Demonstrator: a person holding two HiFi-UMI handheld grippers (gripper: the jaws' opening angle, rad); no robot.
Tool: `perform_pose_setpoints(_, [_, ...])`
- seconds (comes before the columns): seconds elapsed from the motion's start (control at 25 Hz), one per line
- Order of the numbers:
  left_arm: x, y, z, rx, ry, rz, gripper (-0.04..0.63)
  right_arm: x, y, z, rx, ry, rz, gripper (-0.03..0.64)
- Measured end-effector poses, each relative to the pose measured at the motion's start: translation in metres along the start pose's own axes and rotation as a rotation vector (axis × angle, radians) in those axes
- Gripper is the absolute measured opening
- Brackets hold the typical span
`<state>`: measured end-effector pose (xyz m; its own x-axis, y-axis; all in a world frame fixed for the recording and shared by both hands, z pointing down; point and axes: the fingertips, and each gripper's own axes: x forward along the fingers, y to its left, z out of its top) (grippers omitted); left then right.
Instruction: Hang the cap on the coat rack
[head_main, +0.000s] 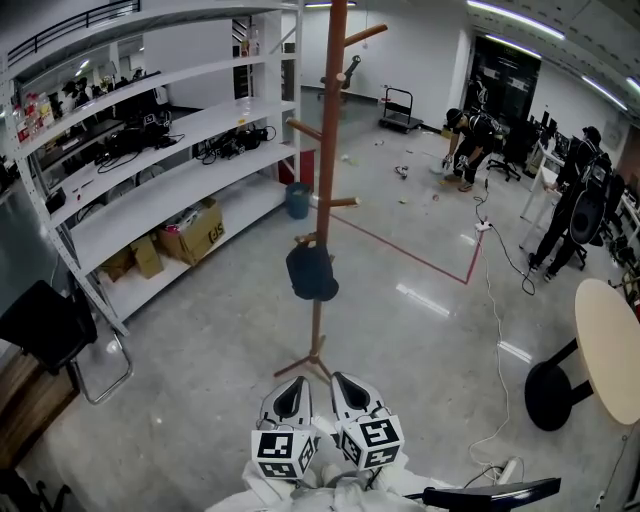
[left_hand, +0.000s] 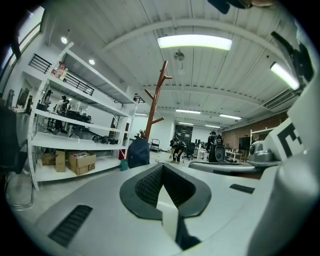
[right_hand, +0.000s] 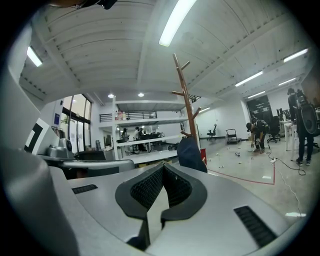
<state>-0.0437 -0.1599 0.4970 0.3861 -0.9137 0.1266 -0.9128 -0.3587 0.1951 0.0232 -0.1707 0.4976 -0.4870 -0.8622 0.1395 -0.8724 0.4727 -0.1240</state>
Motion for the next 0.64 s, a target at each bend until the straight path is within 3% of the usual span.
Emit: perform_pose_setpoints(0.64, [0.0002, -0.0019, 0.001, 0.006, -0.002, 0.002, -0.008, -0.0008, -0.0041, 0.0001, 0.007, -0.006, -0.007, 0.009])
